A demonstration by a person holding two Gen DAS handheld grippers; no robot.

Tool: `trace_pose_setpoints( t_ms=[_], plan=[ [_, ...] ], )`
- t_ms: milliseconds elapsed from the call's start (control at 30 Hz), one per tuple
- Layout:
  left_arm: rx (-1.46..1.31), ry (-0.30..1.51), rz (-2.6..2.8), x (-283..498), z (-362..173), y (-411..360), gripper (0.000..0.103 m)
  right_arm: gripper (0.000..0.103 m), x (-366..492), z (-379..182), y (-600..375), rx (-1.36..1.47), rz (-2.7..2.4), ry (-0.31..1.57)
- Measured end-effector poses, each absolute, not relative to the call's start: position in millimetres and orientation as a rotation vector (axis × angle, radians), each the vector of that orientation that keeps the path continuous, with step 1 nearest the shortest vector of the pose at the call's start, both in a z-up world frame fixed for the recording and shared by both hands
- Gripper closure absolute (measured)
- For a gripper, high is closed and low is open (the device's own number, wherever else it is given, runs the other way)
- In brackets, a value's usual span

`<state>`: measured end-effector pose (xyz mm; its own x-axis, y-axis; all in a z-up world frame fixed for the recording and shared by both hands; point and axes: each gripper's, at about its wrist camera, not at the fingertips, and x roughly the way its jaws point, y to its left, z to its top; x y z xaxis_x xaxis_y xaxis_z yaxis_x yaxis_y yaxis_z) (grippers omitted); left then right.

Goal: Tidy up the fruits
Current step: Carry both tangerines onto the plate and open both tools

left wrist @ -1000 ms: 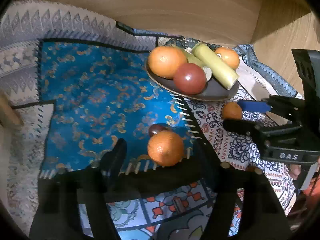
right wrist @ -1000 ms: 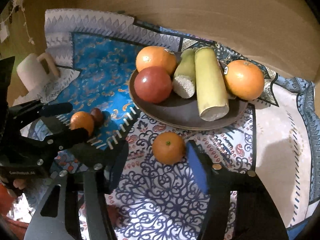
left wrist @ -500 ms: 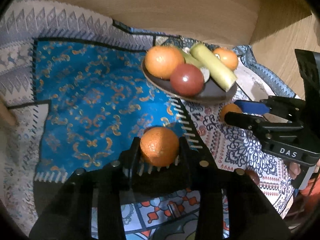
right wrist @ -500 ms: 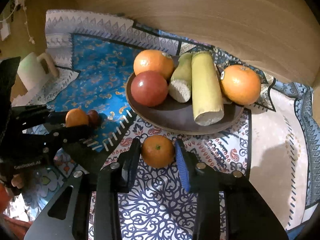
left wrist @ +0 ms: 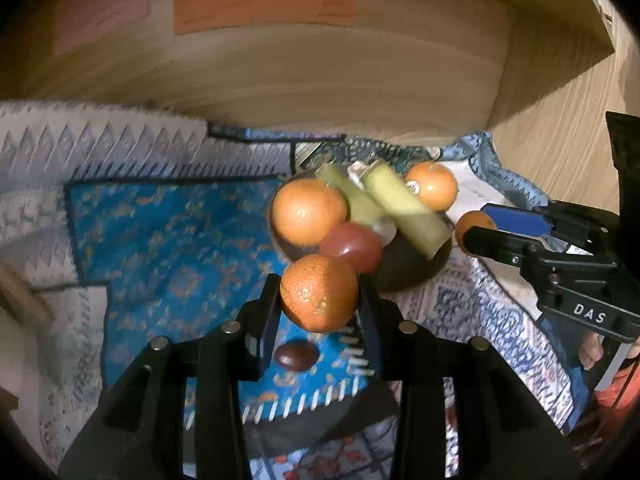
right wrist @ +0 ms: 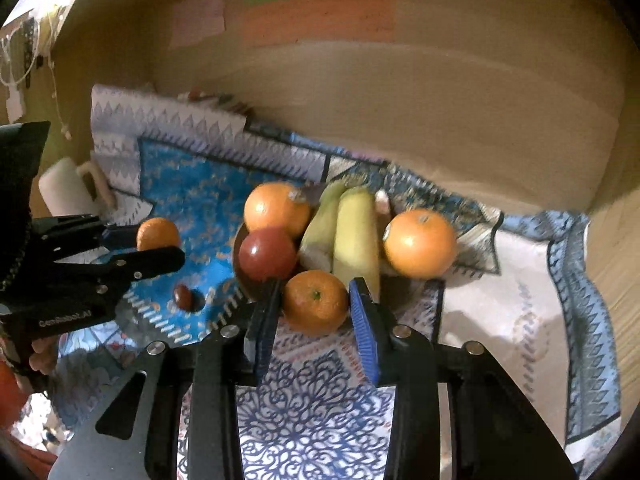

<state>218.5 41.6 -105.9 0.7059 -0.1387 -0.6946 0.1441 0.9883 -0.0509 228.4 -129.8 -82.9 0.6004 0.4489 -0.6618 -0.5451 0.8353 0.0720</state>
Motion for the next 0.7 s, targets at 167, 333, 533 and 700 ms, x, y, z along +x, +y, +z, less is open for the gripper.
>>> trace_pose_setpoints(
  t_ms=[167, 333, 533, 700],
  plan=[
    [0.025, 0.75, -0.172, 233.2, -95.4, 29.8, 0.065, 0.071, 235.3, -75.3, -137.5, -0.144, 0.55, 0.699],
    [0.027, 0.742, -0.175, 251.6, -90.9, 20.9, 0.065, 0.071, 247.0, -73.9, -147.9, -0.13, 0.52, 0.698],
    [-0.013, 0.813, -0.2, 283.6, -102.8, 15.8, 0.065, 0.071, 258.0, -72.7, -153.4, -0.123, 0.509, 0.688],
    [0.001, 0.844, -0.208, 300.5, -112.4, 8.9, 0.065, 0.071, 262.2, -76.8, -152.7, -0.119, 0.529, 0.697]
  ],
)
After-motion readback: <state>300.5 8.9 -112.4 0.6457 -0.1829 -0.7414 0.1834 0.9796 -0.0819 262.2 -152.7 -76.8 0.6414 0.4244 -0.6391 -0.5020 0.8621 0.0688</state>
